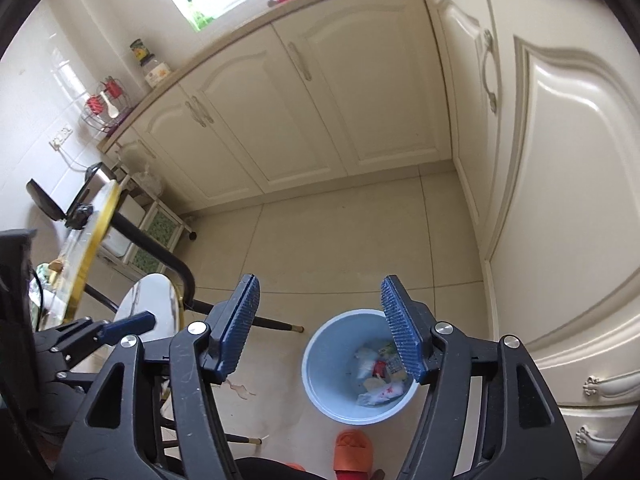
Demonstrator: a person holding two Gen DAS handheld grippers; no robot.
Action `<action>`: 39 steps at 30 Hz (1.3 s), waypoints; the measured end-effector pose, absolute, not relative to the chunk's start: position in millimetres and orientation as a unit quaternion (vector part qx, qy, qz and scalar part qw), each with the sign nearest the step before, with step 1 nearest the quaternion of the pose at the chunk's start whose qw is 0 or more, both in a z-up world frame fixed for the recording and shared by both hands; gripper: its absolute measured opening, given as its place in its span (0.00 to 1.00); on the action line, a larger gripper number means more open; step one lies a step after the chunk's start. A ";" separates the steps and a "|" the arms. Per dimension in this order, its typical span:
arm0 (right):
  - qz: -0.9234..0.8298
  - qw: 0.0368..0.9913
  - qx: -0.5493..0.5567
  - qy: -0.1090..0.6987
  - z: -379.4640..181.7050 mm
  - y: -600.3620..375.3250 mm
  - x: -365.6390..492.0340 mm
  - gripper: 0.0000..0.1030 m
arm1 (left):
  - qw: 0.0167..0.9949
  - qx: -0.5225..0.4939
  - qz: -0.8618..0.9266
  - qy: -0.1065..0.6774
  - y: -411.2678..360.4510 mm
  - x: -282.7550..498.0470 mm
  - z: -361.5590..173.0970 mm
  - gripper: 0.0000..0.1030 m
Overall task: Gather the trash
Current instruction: 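Open both tools to drop the glove and bag into the bin, then move both tools back to the table toward the green-checked package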
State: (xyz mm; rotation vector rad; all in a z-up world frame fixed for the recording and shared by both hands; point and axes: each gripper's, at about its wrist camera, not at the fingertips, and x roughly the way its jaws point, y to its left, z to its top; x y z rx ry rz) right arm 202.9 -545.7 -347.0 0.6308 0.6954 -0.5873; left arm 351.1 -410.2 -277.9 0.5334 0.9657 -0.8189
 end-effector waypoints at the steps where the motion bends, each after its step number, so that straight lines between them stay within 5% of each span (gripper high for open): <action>1: -0.276 0.856 0.292 0.326 -337.9 -538.6 204.0 0.63 | 0.786 0.236 -0.374 0.432 -400.1 348.5 -265.2 0.66; 12: -0.204 0.920 0.199 0.267 -236.9 -418.0 236.8 0.88 | 0.905 0.143 -0.273 0.293 -234.2 308.2 -164.6 0.99; 24: -0.112 0.947 0.098 0.286 -200.6 -287.1 326.6 0.92 | 0.946 0.063 -0.146 0.283 -53.4 291.3 -150.2 0.99; 39: -0.016 0.922 0.053 0.383 -275.0 -217.4 504.2 0.85 | 0.933 0.042 -0.110 0.340 -9.2 411.5 -161.9 0.99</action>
